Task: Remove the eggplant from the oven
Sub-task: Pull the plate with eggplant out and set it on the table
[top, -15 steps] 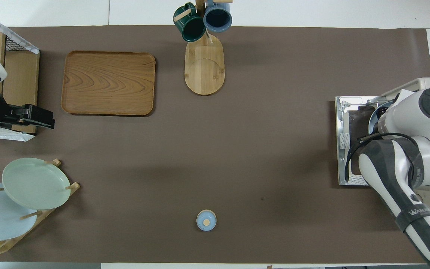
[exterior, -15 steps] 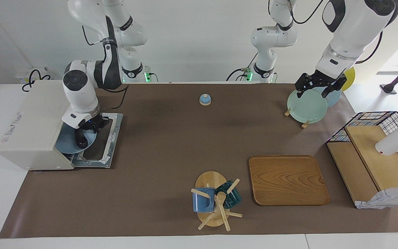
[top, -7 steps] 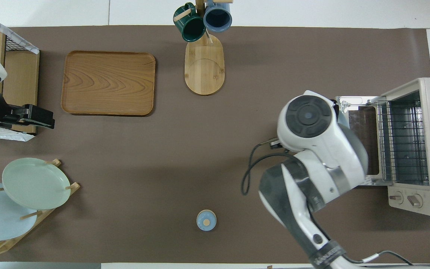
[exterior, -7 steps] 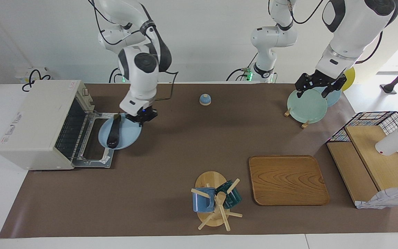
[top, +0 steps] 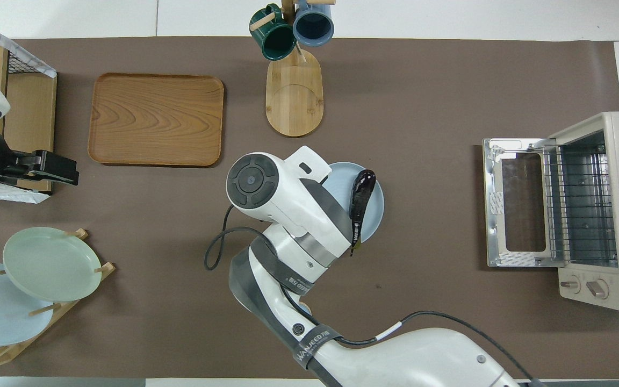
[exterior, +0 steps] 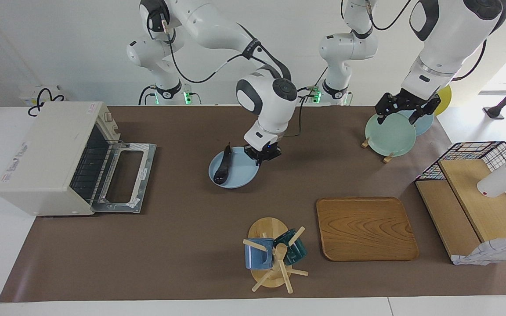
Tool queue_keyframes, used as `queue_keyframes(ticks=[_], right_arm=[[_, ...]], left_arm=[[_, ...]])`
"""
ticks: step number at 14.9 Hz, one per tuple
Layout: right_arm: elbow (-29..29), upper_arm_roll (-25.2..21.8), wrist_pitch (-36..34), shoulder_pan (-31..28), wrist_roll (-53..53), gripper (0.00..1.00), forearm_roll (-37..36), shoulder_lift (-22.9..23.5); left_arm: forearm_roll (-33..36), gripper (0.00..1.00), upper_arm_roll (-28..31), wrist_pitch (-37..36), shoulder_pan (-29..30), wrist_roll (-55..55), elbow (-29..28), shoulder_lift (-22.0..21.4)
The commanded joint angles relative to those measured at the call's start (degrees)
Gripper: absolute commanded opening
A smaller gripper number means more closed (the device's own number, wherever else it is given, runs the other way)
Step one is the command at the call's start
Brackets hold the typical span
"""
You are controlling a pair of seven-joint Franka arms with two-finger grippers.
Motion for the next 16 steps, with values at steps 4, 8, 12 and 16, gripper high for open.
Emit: queue_keyframes(ticks=[4,8,12,16], right_arm=[[3.2,0.2,-0.5,0.6,1.9,0.21,0.6,2.0],[3.5,-0.3,-3.1,-3.3,-13.8,0.45,-1.1,-3.0],[-1.3,-0.3,-13.8,-14.6,-25.0,0.07,-1.1,-10.7],[-19.1,-0.4,-6.5,-21.8,-27.6,0.0,-6.4,-17.1]], left_arm=[[0.7,1.0,0.1,-0.7,0.0,-0.3,-0.2,-0.5],[0.7,1.0,0.1,-0.6,0.0,-0.2,-0.2,-0.5],[0.7,1.0,0.1,-0.7,0.0,-0.2,-0.2,-0.5],[0.7,1.0,0.0,-0.8,0.0,-0.4,-0.2,-0.5]])
